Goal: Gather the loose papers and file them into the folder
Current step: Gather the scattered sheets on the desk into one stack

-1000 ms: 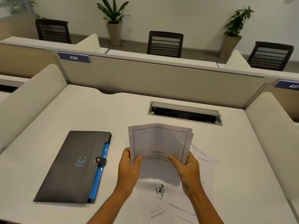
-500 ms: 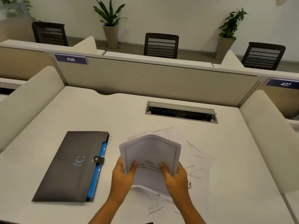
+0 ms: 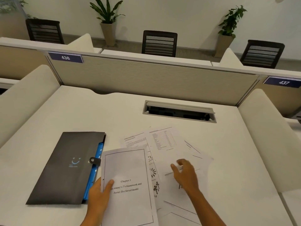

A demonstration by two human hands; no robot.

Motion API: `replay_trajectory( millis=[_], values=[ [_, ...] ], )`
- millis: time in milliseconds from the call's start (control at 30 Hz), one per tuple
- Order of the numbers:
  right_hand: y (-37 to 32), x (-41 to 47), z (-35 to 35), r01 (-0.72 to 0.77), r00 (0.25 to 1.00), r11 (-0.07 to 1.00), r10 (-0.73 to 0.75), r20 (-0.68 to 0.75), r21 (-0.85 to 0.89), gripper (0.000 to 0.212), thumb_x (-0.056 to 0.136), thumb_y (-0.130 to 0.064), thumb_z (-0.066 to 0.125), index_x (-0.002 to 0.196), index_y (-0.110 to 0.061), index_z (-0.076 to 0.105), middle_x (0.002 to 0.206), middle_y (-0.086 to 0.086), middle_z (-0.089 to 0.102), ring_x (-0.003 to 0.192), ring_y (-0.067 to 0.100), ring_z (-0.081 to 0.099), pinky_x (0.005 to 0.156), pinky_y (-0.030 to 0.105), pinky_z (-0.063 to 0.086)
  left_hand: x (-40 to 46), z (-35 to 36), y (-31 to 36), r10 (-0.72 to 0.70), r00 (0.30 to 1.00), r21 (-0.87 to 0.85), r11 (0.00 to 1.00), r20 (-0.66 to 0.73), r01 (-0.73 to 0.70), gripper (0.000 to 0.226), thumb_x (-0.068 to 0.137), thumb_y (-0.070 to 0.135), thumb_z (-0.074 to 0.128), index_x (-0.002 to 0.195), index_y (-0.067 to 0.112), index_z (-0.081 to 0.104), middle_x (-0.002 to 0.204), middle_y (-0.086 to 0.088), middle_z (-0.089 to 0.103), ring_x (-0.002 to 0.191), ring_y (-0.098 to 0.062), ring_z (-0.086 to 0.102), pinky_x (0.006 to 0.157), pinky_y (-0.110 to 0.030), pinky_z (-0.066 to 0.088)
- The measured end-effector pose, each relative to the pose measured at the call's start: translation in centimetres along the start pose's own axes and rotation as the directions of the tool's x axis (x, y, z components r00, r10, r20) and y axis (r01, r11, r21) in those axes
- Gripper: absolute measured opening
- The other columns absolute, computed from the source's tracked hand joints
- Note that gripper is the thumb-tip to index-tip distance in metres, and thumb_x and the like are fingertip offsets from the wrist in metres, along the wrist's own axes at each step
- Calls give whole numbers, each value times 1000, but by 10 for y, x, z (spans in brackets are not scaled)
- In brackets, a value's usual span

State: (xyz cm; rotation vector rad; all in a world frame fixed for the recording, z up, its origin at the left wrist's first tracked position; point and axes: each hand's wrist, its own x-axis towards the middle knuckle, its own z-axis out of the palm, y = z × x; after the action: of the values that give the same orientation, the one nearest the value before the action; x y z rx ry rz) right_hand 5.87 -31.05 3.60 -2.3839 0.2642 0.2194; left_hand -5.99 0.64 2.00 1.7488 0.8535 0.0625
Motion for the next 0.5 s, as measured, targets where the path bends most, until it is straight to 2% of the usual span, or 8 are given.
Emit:
replay_trajectory(
  millis=[33, 100, 200, 333, 500],
  values=[
    [9, 9, -2, -44, 998, 990, 38, -48, -135, 54, 93, -52, 70, 135, -19, 60, 137, 2, 63, 130, 27, 57, 102, 47, 52, 1, -1, -2, -8, 1000, -4, 1000, -13, 8, 42, 96, 31, 69, 133, 14, 63, 110, -8, 73, 101, -29, 70, 87, -49, 61],
    [20, 21, -4, -151, 987, 948, 127, -103, -279, 90, 86, -61, 72, 154, -11, 40, 159, 12, 43, 147, 35, 38, 114, 54, 42, 2, -3, -5, -23, 999, -17, 1000, -32, 22, 43, 96, 30, 69, 135, 13, 63, 116, -11, 73, 107, -33, 69, 94, -56, 58],
    [26, 30, 0, -187, 981, 926, 163, -100, -326, 118, 80, -66, 76, 162, -5, 18, 169, 18, 27, 156, 37, 25, 121, 56, 36, 2, -2, -3, -42, 998, -52, 998, -47, 39, 43, 96, 29, 69, 135, 13, 64, 115, -11, 73, 106, -32, 69, 94, -57, 59],
    [23, 33, 7, -183, 979, 943, 151, -135, -277, 125, 78, -55, 85, 163, -1, 12, 162, 21, 39, 150, 39, 36, 116, 57, 38, 4, 2, 4, -61, 997, -101, 993, -48, 56, 39, 96, 31, 69, 133, 18, 65, 111, -8, 75, 101, -30, 72, 89, -57, 61],
    [17, 36, 7, -211, 973, 949, 180, -147, -233, 126, 70, -44, 95, 162, -4, 19, 151, 21, 51, 138, 41, 47, 108, 55, 44, 4, 11, 17, -66, 997, -141, 988, -44, 59, 34, 95, 35, 69, 127, 24, 63, 110, -4, 74, 99, -27, 72, 86, -54, 62]
  ],
)
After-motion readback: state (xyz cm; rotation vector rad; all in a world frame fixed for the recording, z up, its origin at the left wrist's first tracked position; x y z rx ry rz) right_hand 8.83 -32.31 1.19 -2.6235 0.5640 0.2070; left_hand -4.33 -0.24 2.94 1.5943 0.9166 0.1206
